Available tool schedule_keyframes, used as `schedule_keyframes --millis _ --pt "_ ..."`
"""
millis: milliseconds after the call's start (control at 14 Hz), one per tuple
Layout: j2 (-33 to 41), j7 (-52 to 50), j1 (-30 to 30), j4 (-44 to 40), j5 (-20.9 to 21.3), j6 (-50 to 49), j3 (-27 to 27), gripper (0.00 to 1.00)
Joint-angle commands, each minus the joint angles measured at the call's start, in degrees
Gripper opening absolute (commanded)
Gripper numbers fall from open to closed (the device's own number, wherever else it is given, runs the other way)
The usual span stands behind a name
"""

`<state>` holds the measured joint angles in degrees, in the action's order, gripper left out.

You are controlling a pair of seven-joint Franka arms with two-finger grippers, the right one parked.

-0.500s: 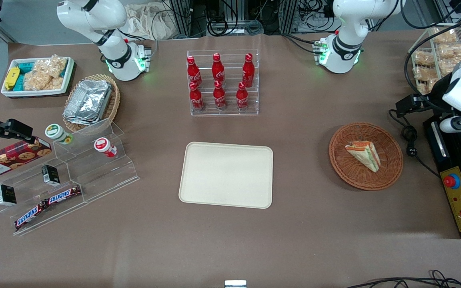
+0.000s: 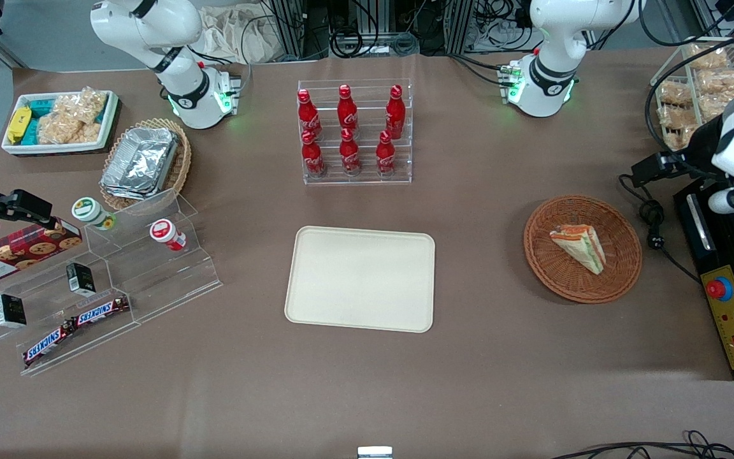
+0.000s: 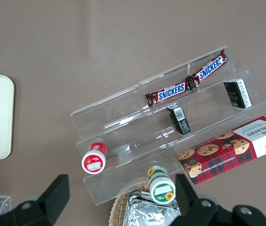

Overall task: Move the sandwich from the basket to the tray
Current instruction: 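Move the left gripper down over the sandwich in the wicker basket, then close the left gripper on the wrapped sandwich in the basket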

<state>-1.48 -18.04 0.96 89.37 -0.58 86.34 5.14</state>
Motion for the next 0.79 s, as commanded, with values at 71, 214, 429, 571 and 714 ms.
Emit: schedule_keyframes --millis 71,214,429,571,714 --pt "0.2 -9.5 0.3 7.3 -0.5 2.7 -0.4 0.99" --pt "0.9 -10.9 1.2 14.2 0.0 9.3 -0.7 0.99" --pt "2.0 -15.9 1.2 27.4 0.5 23.8 -0.8 0.99" --pt "1.7 -17.4 1.3 34.5 0.7 32.5 -0.8 0.99" --pt "-0.7 -17.5 1.4 39.4 0.7 41.8 -2.5 0.99"
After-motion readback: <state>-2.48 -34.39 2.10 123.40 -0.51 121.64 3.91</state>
